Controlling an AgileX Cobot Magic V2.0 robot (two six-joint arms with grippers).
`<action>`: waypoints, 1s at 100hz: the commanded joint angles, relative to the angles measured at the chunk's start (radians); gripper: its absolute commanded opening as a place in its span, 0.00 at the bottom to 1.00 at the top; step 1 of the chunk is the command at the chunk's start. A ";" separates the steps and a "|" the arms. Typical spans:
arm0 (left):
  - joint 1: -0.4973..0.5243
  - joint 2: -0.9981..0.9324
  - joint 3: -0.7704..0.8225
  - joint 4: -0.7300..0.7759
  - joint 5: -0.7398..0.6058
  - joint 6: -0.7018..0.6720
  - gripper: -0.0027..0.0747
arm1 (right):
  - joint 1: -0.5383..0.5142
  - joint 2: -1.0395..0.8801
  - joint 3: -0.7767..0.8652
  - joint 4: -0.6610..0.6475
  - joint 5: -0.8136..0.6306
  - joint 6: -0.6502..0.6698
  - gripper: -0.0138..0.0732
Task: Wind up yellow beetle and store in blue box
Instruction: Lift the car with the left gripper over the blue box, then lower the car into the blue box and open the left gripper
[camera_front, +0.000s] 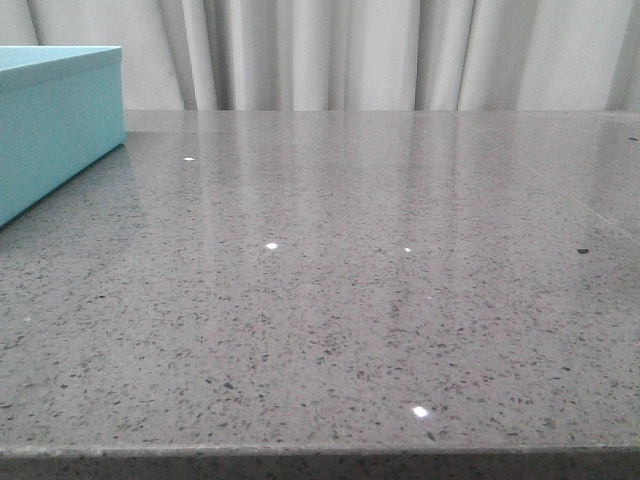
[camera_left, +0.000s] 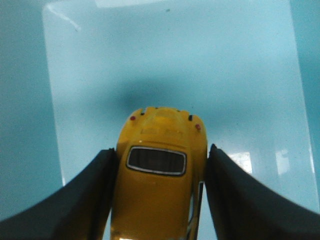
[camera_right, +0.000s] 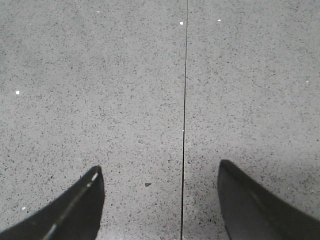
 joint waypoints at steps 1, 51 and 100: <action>0.001 -0.019 -0.016 -0.022 0.010 -0.013 0.23 | 0.003 -0.014 -0.027 -0.013 -0.054 -0.010 0.72; 0.001 0.026 -0.016 -0.098 0.010 0.013 0.59 | 0.003 -0.014 -0.027 -0.013 -0.052 -0.010 0.72; 0.001 -0.028 -0.025 -0.102 0.010 0.014 0.57 | 0.003 -0.023 -0.025 -0.016 -0.076 -0.010 0.72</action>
